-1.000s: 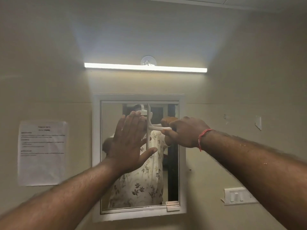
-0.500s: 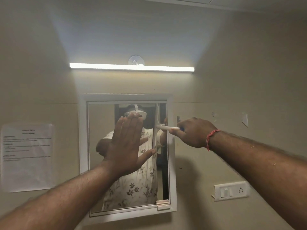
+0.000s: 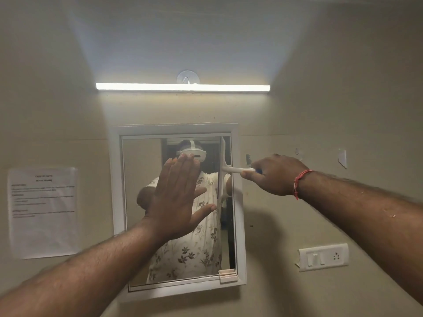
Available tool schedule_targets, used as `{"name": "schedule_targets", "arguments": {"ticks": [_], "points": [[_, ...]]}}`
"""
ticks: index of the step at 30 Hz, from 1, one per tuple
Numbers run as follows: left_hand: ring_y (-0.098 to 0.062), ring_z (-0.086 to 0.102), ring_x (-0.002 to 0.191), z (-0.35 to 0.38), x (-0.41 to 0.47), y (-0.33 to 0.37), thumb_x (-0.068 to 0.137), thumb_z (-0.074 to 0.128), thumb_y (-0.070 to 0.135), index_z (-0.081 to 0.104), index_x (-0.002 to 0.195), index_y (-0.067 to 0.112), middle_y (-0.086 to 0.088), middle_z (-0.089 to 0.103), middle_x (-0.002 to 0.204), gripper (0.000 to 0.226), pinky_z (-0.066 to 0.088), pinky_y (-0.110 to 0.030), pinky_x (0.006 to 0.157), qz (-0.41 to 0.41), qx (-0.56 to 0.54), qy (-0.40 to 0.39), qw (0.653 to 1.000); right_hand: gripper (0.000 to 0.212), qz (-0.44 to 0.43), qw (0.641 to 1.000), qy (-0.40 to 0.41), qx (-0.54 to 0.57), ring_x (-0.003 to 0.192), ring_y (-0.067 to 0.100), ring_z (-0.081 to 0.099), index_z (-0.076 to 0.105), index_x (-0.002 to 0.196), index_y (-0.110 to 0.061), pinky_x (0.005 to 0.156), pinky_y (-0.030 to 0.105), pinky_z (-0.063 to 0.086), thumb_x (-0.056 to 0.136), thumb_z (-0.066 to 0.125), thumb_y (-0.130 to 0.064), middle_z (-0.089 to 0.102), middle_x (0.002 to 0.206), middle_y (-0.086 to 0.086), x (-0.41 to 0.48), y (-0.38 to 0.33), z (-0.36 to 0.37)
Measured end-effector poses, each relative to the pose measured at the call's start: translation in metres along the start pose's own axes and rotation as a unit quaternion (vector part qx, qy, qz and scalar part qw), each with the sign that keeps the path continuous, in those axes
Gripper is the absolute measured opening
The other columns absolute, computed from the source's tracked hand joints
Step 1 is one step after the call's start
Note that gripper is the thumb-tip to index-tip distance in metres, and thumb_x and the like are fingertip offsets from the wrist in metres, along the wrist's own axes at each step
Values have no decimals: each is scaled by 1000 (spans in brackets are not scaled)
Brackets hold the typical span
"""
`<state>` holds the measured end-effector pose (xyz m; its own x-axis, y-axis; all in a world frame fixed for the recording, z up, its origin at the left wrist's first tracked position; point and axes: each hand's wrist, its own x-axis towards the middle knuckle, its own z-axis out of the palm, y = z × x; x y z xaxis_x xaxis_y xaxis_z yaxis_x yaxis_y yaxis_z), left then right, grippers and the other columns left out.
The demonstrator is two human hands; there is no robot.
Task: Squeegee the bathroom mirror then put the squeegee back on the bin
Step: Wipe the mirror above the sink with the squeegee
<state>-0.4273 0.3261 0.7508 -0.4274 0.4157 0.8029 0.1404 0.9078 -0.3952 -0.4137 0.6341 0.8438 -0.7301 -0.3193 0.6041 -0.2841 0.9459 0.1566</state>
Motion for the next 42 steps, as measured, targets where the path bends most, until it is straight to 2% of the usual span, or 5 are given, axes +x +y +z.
{"name": "schedule_targets", "arguments": {"ticks": [22,28,32,35,42], "points": [[-33,-6,181,5,-6,13,109,24,88,3,184,10,-13,-6,194,110,11,-65,144,-4,0,-4,1000,54,-13,1000,18,10,66,14,59,55,77,-34,55,29,38,104,35,-76,64,74,-6,-11,19,-2],[-32,-8,181,-6,-45,-19,107,23,90,-2,184,13,-10,-12,194,112,12,-67,144,-35,0,-22,999,52,-109,993,40,11,62,6,53,50,75,-34,57,30,47,103,36,-75,54,70,-12,-10,-56,12],[-31,-9,181,-9,-79,-48,108,32,88,-6,184,13,-10,-13,194,113,11,-64,145,-51,14,-28,998,46,-159,984,61,44,65,-3,37,53,83,-36,57,23,34,104,36,-73,44,81,-20,-3,-115,24],[-32,-7,181,-8,-106,-68,108,35,86,-2,183,10,-11,-13,194,113,11,-65,145,-67,34,-27,997,57,-178,981,72,26,77,6,52,58,91,-38,61,28,46,98,22,-82,58,95,-13,6,-148,46],[-33,-4,181,1,-156,-98,108,33,87,3,183,6,-16,-5,194,114,14,-65,144,-96,34,-46,994,56,-176,982,49,42,69,12,57,60,87,-35,59,31,51,103,28,-79,54,74,-10,5,-195,78]]}}
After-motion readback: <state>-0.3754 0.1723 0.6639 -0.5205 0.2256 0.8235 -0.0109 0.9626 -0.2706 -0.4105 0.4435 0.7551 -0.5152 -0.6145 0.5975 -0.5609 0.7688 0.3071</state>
